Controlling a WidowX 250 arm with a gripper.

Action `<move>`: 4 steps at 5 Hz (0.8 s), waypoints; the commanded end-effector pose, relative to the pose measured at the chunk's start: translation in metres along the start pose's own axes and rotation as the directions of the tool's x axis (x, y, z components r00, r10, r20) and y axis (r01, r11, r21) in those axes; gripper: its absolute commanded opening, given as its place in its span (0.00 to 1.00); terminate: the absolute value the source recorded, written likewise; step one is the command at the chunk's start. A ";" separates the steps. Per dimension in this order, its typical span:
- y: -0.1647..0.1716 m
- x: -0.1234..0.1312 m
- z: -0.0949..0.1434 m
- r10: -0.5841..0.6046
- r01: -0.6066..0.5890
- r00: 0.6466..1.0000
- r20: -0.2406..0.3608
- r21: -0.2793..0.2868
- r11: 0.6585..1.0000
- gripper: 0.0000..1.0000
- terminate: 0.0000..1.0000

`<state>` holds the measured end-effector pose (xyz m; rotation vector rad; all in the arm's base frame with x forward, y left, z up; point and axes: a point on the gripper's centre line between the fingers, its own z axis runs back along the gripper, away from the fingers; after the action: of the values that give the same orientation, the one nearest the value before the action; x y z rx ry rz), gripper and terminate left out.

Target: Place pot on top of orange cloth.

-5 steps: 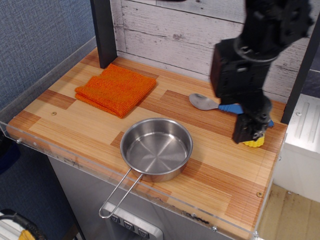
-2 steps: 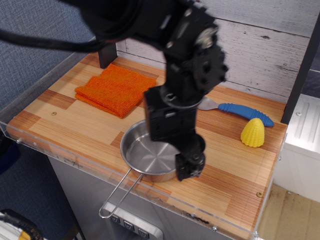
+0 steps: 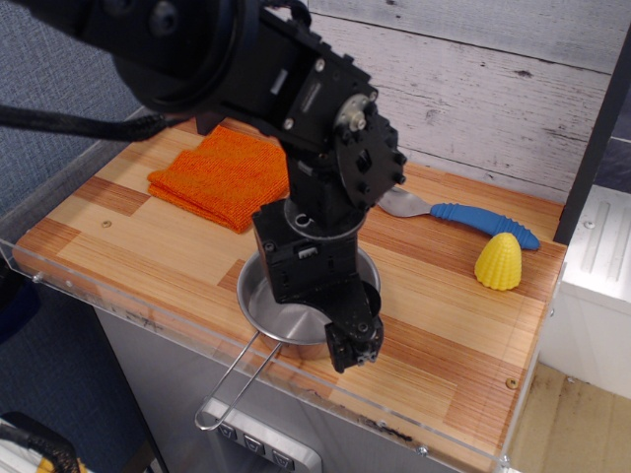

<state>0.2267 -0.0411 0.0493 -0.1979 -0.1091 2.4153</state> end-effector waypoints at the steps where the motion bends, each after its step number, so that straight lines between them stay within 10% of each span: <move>1: -0.004 -0.008 -0.012 0.072 -0.072 0.997 -0.013 -0.013 0.997 1.00 0.00; 2: -0.004 -0.014 -0.023 0.068 -0.068 0.998 -0.011 -0.010 0.998 1.00 0.00; 3: -0.001 -0.014 -0.030 0.063 -0.063 0.998 0.012 -0.020 0.998 0.00 0.00; 4: 0.004 -0.017 -0.032 0.050 -0.050 0.999 0.020 -0.014 0.999 0.00 0.00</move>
<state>0.2343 -0.0481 0.0122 -0.1428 -0.1260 2.4685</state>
